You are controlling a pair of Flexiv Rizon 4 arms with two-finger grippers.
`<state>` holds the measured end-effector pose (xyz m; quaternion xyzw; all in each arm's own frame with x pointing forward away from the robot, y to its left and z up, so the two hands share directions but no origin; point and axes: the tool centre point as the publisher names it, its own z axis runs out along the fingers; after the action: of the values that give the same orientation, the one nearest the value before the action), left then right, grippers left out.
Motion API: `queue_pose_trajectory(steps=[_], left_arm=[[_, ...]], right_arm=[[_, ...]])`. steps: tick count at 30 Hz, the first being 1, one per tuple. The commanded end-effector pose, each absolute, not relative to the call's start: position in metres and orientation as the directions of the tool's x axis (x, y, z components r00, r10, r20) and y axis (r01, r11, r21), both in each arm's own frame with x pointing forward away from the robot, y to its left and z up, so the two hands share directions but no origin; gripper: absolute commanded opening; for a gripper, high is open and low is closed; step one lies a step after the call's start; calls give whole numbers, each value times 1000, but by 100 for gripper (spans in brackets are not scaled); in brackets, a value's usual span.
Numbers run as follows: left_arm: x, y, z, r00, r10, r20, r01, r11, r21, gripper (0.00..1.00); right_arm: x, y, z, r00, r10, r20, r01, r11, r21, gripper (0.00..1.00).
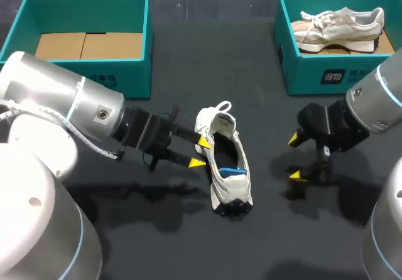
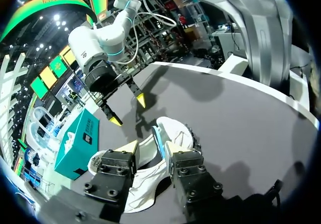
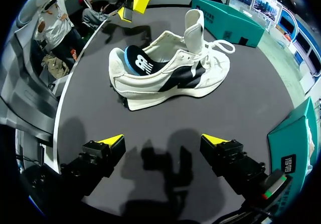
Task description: Take the shoe out of the shoebox, open the shoe tongue, remove and reinsert the insole, then place the shoe into the shoebox
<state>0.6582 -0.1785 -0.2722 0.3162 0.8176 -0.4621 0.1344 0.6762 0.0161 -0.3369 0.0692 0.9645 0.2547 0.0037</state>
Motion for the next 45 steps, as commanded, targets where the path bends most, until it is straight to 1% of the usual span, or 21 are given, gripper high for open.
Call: queue_pose_trajectory(steps=[1, 2, 3, 4, 5, 9, 19, 21, 26, 31, 37, 45], left_arm=[[663, -144, -245, -720, 553, -419, 664, 374, -648, 30], [664, -141, -244, -709, 574, -410, 671, 371, -641, 26], [666, -137, -243, -695, 595, -404, 682, 368, -633, 19], [667, -135, -241, -681, 614, -398, 691, 361, -626, 8], [667, -131, -240, -660, 644, -386, 704, 351, -618, 0], [671, -118, -234, -590, 745, -312, 737, 338, -586, 0], [671, -118, -234, -590, 745, -312, 737, 338, -586, 0], [671, -118, -234, -590, 745, -312, 737, 338, -586, 0], [668, -129, -232, -490, 810, -321, 818, 301, -491, 0], [674, -137, -232, -394, 876, -280, 864, 247, -439, 0], [674, -137, -232, -394, 876, -280, 864, 247, -439, 0], [684, -175, -250, -293, 927, -234, 907, 192, -375, 0]], right_arm=[[674, 15, -335, -990, 137, 25, 132, 862, 490, 100], [674, 15, -335, -990, 137, 25, 132, 862, 490, 100], [674, 15, -335, -990, 137, 25, 132, 862, 490, 100], [674, 15, -335, -990, 137, 25, 132, 862, 490, 100], [674, 15, -335, -990, 137, 25, 132, 862, 490, 100], [674, 15, -335, -990, 137, 25, 132, 862, 490, 100], [674, 15, -335, -990, 137, 25, 132, 862, 490, 100], [672, 6, -336, -986, 163, 32, 157, 856, 493, 100], [665, -21, -332, -980, 194, 36, 187, 855, 483, 100], [663, -31, -331, -980, 194, 44, 191, 860, 474, 100], [663, -31, -331, -980, 194, 44, 191, 860, 474, 100], [663, -31, -331, -980, 194, 44, 191, 860, 474, 100]])
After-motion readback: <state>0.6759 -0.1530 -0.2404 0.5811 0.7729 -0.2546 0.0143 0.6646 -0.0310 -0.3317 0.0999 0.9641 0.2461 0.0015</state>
